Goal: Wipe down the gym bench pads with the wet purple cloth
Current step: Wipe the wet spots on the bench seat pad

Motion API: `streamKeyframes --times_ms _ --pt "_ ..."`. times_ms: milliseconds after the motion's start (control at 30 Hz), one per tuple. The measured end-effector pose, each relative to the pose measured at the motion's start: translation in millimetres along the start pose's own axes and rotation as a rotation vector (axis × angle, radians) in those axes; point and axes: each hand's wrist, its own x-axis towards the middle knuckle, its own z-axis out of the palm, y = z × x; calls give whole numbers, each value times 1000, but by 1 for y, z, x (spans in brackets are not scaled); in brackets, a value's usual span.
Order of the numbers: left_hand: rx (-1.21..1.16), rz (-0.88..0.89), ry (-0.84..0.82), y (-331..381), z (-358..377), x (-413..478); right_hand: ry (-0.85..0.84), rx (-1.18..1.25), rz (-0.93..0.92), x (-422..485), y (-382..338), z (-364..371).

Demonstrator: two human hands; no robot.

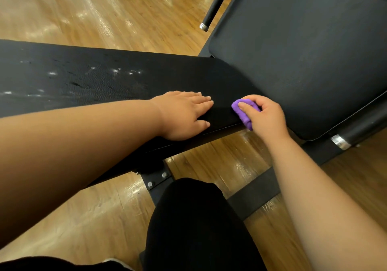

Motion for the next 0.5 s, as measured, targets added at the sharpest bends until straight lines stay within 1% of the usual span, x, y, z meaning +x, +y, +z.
streamKeyframes --times_ms 67,200,233,300,400,433,500 --pt "7 6 -3 0 1 2 22 22 -6 0 -3 8" --pt "3 8 10 0 2 3 -106 71 -136 -19 -17 23" --pt "4 10 8 0 2 3 -106 59 -151 -19 -15 21" --pt "9 12 -1 1 1 2 -49 12 -132 -11 -7 12" --pt "9 11 -3 0 0 2 50 -25 -51 1 2 8" --pt "7 12 -3 0 0 2 67 -27 -47 1 2 10" --pt "6 10 -5 1 0 2 44 -4 -68 -5 -2 17"
